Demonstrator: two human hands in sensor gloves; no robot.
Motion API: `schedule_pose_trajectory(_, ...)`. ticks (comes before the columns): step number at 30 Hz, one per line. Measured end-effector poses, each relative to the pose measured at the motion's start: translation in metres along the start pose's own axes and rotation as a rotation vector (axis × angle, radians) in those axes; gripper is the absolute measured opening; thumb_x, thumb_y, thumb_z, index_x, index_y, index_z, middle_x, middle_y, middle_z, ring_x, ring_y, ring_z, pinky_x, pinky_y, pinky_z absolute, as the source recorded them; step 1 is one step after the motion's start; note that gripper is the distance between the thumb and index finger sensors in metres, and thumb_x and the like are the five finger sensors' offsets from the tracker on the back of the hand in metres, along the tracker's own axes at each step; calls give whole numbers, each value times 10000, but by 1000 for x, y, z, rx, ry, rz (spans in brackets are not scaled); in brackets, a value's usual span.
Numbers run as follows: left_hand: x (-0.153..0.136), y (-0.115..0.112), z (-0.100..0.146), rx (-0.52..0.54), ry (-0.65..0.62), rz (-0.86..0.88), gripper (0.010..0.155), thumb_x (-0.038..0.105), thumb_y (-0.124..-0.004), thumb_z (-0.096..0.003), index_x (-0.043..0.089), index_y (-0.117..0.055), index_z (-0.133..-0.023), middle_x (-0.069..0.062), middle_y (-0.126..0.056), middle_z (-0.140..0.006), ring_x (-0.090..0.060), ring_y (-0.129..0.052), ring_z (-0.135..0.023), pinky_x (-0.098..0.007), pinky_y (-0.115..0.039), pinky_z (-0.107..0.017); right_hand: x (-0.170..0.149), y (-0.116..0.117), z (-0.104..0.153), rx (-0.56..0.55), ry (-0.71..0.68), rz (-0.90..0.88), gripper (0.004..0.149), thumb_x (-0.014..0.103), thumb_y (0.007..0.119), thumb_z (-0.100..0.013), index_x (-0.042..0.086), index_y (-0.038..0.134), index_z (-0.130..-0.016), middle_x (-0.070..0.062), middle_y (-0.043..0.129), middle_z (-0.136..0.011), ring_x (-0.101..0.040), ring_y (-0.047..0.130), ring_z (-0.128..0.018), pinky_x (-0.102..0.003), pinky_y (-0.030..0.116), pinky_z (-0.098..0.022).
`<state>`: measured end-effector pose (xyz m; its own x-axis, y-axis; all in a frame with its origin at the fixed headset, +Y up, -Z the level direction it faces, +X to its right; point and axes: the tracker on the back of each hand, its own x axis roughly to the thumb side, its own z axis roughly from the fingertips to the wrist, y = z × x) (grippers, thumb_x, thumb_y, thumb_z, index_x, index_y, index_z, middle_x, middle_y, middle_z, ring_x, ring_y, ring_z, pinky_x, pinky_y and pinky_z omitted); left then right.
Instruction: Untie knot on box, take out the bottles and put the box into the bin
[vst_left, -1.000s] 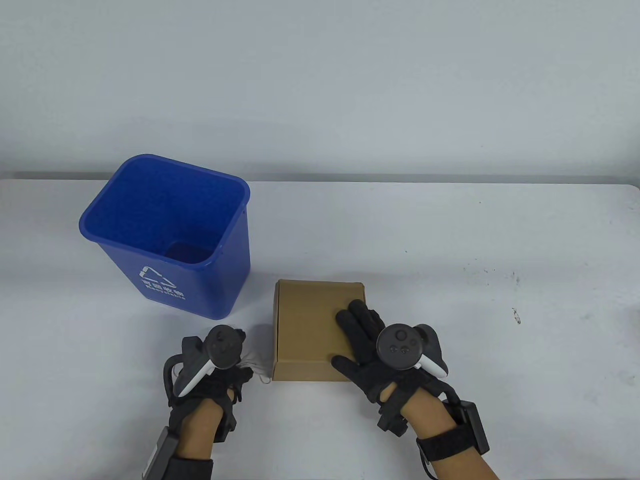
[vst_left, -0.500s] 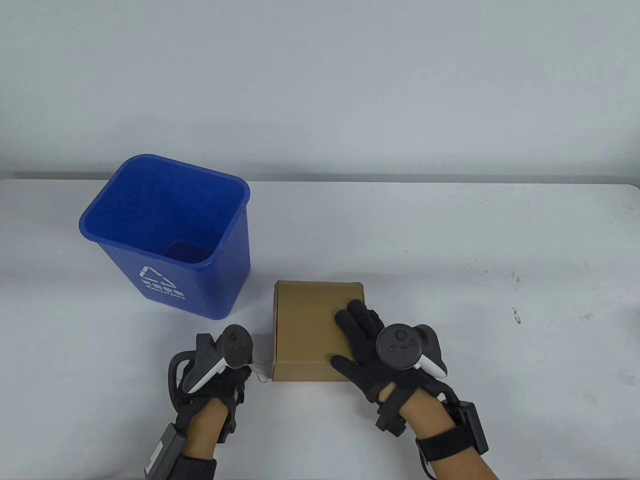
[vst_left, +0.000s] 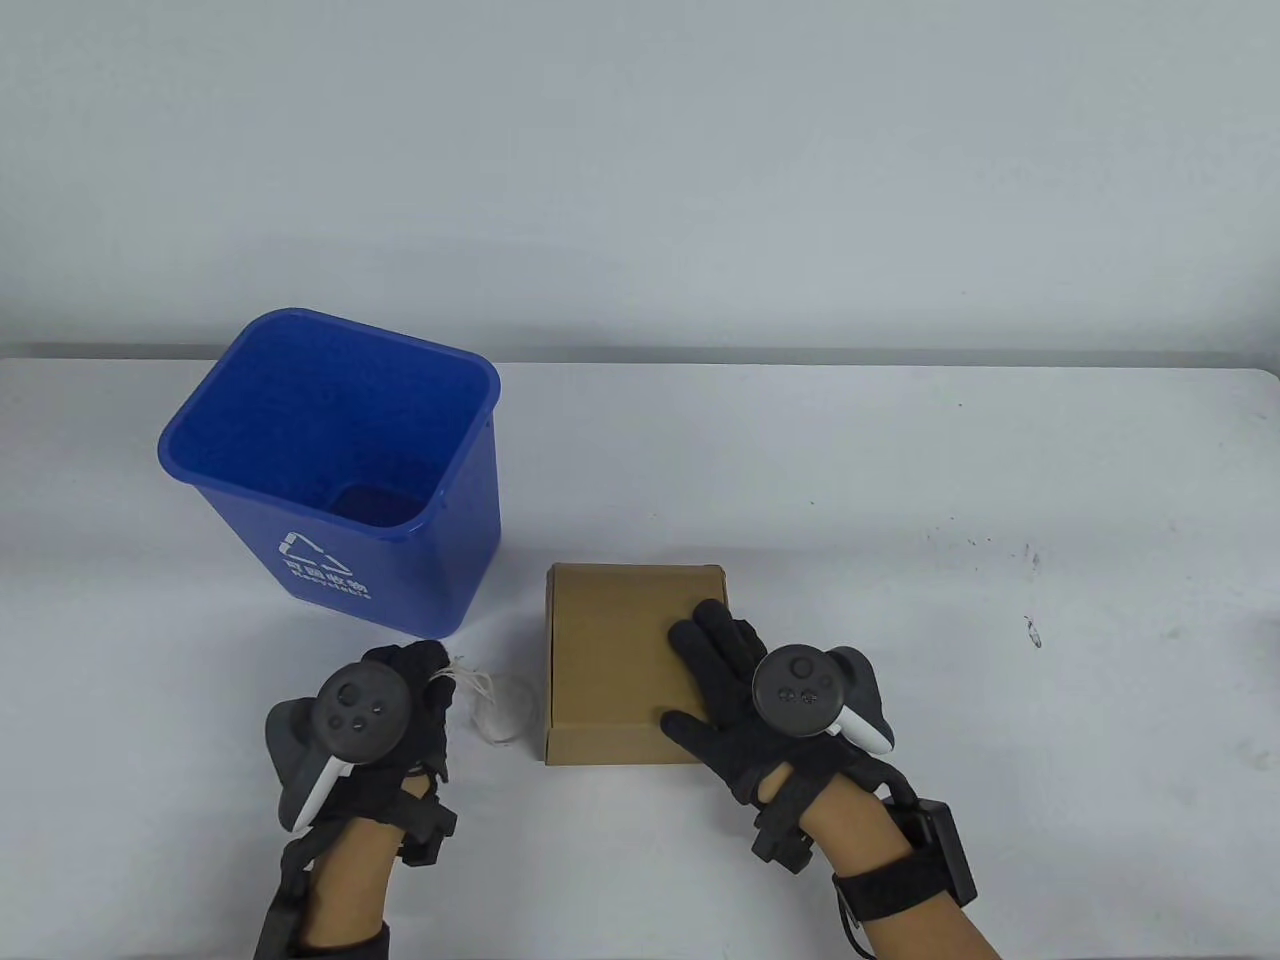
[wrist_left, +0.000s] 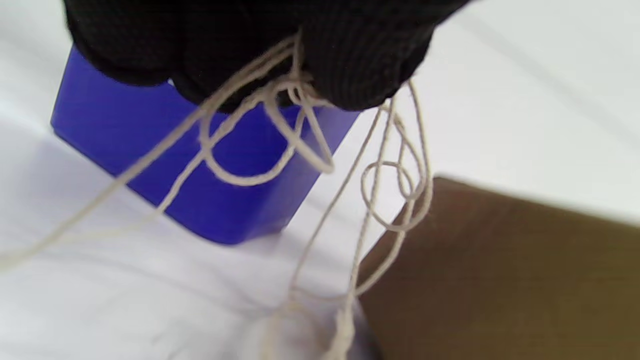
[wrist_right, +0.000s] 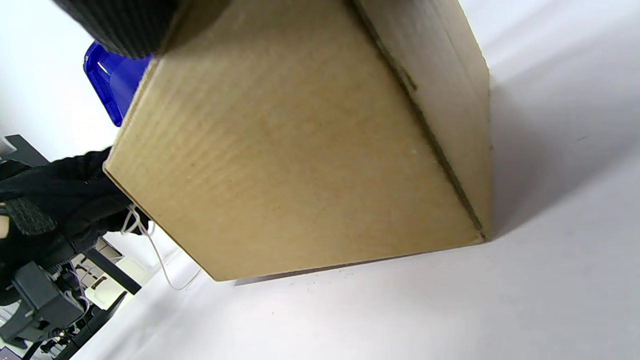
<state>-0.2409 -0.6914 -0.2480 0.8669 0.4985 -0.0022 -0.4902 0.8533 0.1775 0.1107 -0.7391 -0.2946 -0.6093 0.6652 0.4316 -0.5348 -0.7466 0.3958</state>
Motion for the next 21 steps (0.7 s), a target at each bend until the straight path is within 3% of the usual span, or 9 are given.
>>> schedule_pose_trajectory(4, 5, 12, 6, 134, -74, -62, 400, 305, -817, -463, 243, -813, -859, -47, -813, -816, -339, -880, -641, -523, -786, -511, 1, 0, 0, 2, 0, 12, 813, 587, 582, -502, 189, 180, -1087, -58, -58, -1091, -659, 162, -933, -740, 339, -624)
schedule_pose_trajectory(10, 21, 12, 12, 194, -133, -238, 392, 292, -874, -456, 287, -857, -847, -34, -853, -811, -345, -912, -625, -512, -807, -500, 1, 0, 0, 6, 1, 11, 813, 585, 581, -503, 189, 177, -1086, -58, -62, -1089, -660, 158, -931, -740, 337, -625)
schedule_pose_trajectory(16, 22, -24, -4, 25, -139, -325, 396, 268, -909, -442, 326, -893, -834, -30, -880, -821, -324, -969, -576, -453, -865, -445, 1, 0, 0, 7, 1, 11, 814, 584, 581, -503, 189, 174, -1086, -57, -64, -1088, -660, 158, -931, -741, 337, -625)
schedule_pose_trajectory(21, 17, -46, -15, -181, -121, -206, 567, 178, -912, -436, 257, -781, -982, -88, -854, -913, -301, -1023, -629, -424, -922, -468, 1, 0, 0, 7, 1, 11, 814, 583, 581, -503, 188, 173, -1085, -59, -66, -1087, -661, 156, -931, -741, 337, -624)
